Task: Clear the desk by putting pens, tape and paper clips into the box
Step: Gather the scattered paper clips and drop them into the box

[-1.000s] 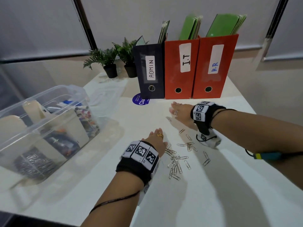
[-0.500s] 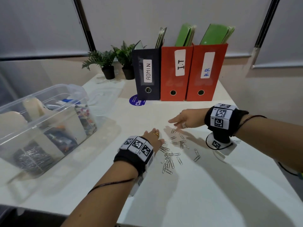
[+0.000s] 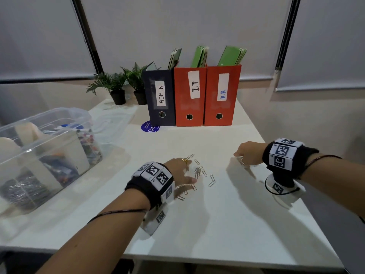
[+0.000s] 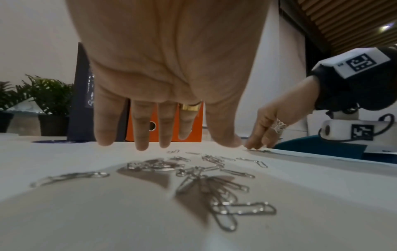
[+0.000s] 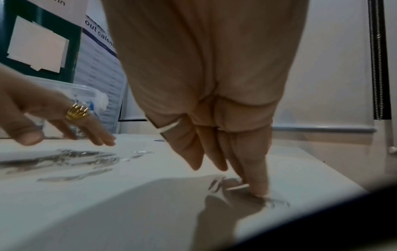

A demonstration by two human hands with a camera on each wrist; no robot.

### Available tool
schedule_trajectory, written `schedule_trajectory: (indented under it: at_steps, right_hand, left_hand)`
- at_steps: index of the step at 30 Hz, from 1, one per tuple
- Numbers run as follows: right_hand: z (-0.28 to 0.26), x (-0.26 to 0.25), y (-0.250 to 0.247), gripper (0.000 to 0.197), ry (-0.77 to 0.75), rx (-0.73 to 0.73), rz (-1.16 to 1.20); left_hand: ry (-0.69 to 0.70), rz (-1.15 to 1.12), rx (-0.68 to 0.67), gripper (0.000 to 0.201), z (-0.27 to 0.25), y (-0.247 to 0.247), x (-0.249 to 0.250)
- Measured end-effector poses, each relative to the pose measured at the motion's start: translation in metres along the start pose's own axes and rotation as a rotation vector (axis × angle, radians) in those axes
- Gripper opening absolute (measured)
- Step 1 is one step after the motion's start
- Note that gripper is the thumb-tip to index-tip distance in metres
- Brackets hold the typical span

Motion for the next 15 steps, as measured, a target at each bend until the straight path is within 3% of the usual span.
schedule_trajectory:
  at_steps: [2,5,8,11,14,15]
  right_hand:
    - [-0.005,0.001,0.007,0.02,0.063,0.013,0.001]
    - [-0.005,-0.016,0.017,0.039,0.123,0.063,0.105]
    - [-0.008,-0.039,0.02,0.034,0.133,0.116,0.151]
    - [-0.004,-0.06,0.022,0.031,0.09,0.127,0.218]
    - [0.002,-0.08,0.018,0.012,-0.032,0.134,0.278]
    - [0.003,-0.086,0.018,0.016,-0.08,0.148,0.305]
  left_hand:
    - [-0.031,0.005,0.05,0.077,-0.002,-0.006,-0.008]
    - [-0.1,0.095,0.035,0.083,-0.011,-0.006,-0.022]
    - [-0.15,0.212,-0.012,0.079,-0.019,-0.001,-0.026]
    - [-0.132,0.181,0.011,0.062,-0.018,0.0,-0.019]
    - [-0.116,0.132,0.075,0.048,-0.011,-0.001,-0.009]
    - [-0.116,0.114,0.093,0.044,-0.008,-0.001,-0.006]
Point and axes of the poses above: each hand's wrist, its own z-axis towards the middle knuckle, its own y-axis out of the palm, x = y × z, the point moved 4 cm from there along z, towards the middle knuckle, and after that the axes turned 15 degrees about x, right-handed, at the moved point
